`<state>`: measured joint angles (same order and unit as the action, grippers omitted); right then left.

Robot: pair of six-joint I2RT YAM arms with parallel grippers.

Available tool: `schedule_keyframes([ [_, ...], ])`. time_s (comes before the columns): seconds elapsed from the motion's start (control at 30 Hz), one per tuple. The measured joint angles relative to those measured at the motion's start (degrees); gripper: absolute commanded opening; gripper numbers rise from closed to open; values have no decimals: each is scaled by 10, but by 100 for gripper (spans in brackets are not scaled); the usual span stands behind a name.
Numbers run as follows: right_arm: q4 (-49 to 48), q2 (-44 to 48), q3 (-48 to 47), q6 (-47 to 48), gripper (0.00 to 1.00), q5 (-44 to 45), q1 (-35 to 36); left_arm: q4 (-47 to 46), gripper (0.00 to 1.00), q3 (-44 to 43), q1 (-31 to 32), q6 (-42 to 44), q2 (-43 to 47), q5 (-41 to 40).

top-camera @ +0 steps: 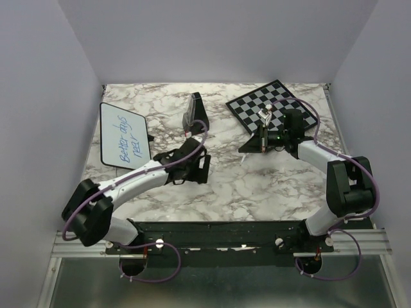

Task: Write a sentence on the whiteboard
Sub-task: Close the whiteboard marker at the center of the board.

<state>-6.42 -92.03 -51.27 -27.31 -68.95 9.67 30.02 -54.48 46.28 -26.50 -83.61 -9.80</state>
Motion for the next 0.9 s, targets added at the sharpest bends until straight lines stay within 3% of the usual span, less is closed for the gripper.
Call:
schedule_keyframes([
  [0.13, -1, 0, 0, -2, 0, -1, 0, -47, 67, 81, -47, -149, 78, 41],
  [0.17, -1, 0, 0, -3, 1, -2, 0, -56, 65, 94, -49, -185, 83, 48],
  [0.27, -4, 0, 0, -3, 1, -2, 0, -53, 65, 101, -48, -263, 71, 56],
  [0.43, -6, 0, 0, -3, 1, -4, 0, 6, 60, 19, -34, -333, -9, 27],
  [0.5, -7, 0, 0, -4, 1, -5, 0, 13, 57, -10, -30, -344, -38, 17],
  [0.57, -8, 0, 0, -6, 1, -6, 0, 22, 48, -26, -29, -353, -60, 10],
  [0.9, -10, 0, 0, -8, 0, -8, 0, 97, 44, -81, -28, -361, -162, -16],
])
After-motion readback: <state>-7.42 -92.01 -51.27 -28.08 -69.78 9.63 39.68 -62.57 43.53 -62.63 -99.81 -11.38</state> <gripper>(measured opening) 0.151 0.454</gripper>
